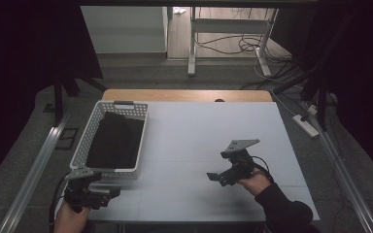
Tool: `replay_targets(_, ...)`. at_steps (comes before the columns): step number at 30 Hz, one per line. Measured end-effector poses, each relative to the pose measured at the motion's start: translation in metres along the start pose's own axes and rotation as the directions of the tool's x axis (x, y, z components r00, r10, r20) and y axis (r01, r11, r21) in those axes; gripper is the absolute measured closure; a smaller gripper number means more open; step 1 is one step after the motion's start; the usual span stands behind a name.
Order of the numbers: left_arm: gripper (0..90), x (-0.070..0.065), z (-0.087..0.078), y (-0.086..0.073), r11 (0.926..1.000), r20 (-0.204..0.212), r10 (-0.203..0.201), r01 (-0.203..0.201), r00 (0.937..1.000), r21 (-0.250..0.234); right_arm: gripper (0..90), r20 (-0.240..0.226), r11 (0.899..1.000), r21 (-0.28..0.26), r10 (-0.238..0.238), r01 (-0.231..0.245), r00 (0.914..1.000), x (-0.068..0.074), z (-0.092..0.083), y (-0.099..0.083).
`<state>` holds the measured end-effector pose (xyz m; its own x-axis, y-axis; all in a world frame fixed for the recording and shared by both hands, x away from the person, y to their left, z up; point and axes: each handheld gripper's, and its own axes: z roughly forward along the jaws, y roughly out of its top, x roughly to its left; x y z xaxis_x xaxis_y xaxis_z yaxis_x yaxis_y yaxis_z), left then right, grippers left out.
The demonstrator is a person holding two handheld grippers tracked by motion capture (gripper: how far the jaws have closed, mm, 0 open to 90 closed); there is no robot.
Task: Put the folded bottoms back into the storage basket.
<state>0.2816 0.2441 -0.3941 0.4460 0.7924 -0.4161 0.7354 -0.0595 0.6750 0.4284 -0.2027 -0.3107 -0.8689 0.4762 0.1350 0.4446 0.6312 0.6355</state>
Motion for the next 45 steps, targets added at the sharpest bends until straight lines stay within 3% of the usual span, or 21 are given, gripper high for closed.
replay_targets(27, 0.0, 0.000, 0.001, 0.001, 0.9999, 0.002, 0.001, -0.001, 1.0000, 0.013, 0.0, 0.056, 0.998, -0.006, 0.069, -0.069, 0.9960, -0.002, -0.032, -0.039)
replay_targets(45, 0.0, -0.001, 0.002, 0.001, 0.9998, 0.001, 0.007, -0.007, 1.0000, 0.020, 0.0, 0.141, 0.990, -0.005, 0.137, -0.138, 0.9805, -0.010, -0.063, -0.069)
